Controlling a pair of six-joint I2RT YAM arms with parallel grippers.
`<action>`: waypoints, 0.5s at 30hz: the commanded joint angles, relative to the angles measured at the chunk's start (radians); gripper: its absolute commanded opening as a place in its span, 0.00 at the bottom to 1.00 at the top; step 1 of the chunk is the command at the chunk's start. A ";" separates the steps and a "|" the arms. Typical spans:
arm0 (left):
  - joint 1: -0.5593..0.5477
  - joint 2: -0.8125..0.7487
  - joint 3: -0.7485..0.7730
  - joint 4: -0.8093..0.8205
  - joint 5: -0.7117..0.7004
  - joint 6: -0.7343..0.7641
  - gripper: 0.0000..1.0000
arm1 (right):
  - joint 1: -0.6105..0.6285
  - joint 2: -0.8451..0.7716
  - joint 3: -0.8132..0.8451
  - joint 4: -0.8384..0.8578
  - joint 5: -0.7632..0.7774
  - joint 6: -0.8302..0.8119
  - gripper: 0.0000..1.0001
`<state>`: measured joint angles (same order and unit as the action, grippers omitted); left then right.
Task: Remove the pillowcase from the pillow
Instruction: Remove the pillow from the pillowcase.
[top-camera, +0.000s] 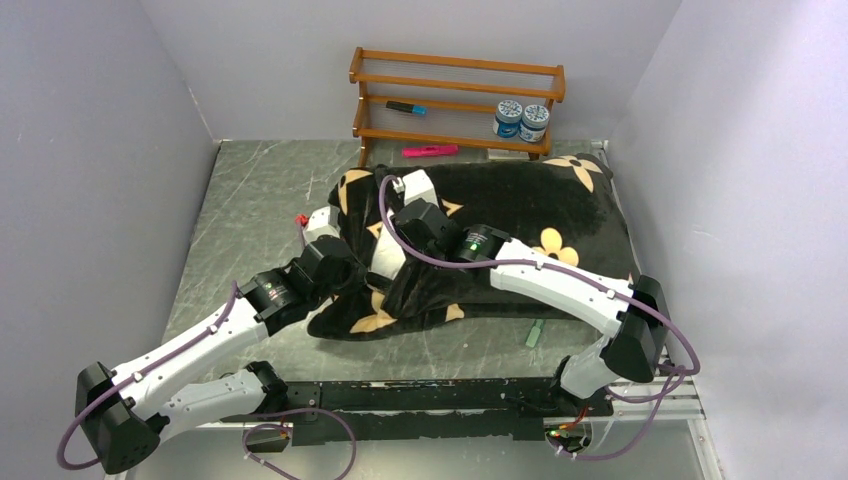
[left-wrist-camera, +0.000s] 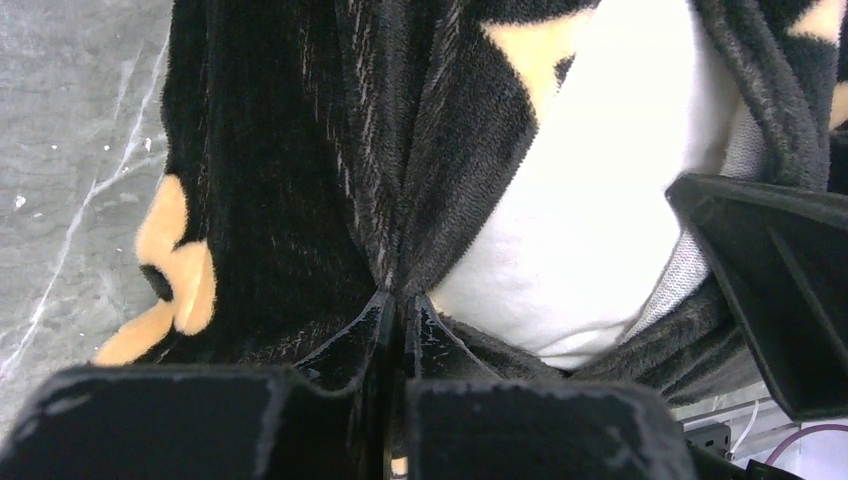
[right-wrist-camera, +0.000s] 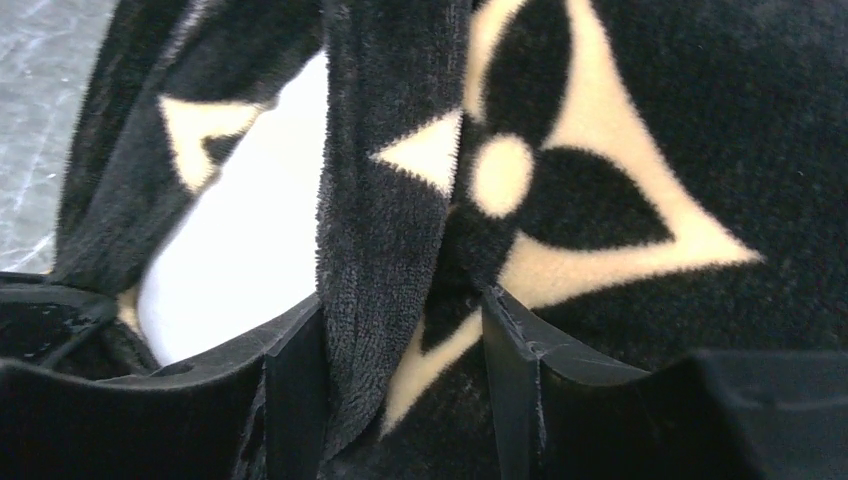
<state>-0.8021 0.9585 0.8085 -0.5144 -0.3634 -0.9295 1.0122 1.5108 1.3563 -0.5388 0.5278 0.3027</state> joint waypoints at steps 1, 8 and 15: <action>0.004 -0.015 0.024 -0.151 -0.077 -0.010 0.05 | -0.004 -0.029 -0.031 -0.112 0.135 -0.030 0.49; 0.021 0.004 0.070 -0.226 -0.139 -0.007 0.05 | -0.023 -0.072 -0.051 -0.174 0.262 -0.050 0.06; 0.053 0.026 0.142 -0.276 -0.184 0.032 0.05 | -0.094 -0.129 -0.048 -0.172 0.278 -0.091 0.00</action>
<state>-0.7906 0.9810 0.8944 -0.6121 -0.4095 -0.9546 0.9855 1.4483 1.3113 -0.6117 0.6712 0.2756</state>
